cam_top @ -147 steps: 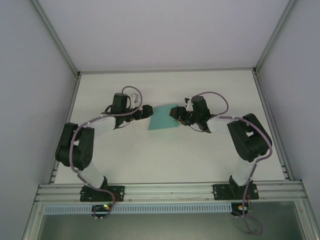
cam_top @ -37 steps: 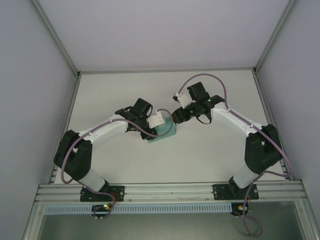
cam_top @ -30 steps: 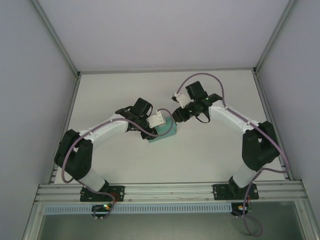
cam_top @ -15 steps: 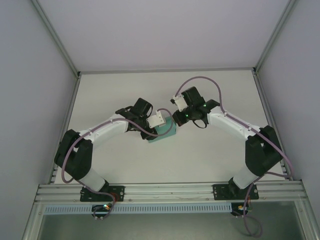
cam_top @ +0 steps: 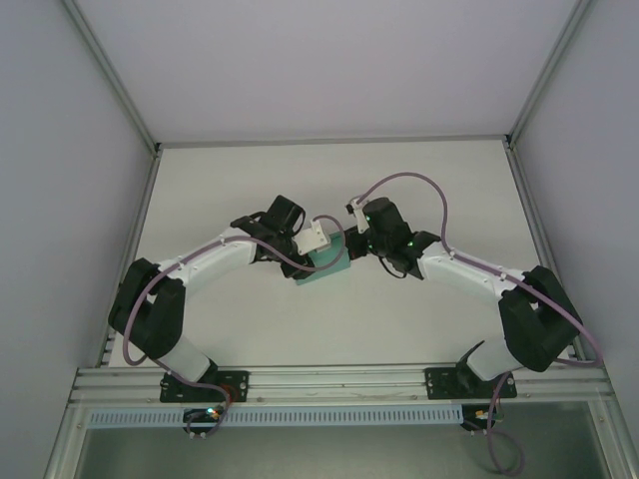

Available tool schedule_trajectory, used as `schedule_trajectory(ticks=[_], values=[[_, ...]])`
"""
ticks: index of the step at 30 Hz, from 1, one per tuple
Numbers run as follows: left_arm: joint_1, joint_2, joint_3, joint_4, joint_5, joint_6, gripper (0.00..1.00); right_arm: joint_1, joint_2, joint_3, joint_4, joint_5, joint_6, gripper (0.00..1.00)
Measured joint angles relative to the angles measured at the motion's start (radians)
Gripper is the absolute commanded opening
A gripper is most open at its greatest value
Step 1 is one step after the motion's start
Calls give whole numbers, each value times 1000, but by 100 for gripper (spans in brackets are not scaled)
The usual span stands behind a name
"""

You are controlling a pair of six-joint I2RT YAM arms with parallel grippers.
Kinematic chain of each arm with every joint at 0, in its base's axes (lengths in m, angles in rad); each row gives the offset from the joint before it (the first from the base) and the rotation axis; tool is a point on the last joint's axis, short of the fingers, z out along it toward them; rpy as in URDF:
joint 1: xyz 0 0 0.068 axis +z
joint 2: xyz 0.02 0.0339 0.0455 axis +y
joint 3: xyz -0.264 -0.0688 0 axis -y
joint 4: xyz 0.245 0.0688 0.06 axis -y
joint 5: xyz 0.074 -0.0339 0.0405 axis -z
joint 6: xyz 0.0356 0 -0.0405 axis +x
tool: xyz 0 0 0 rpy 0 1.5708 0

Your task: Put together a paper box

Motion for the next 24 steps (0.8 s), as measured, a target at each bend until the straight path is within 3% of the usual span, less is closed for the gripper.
schedule_trajectory(ticks=[13,17,24], values=[[-19,3,6,-10,6,2,46,-15,89,259,-381,-26,89,0],[-19,3,6,-8,6,3,46,-17,71,218,-340,-35,88,0],[-19,3,6,-6,5,3,46,-16,-7,39,-111,-29,49,0]])
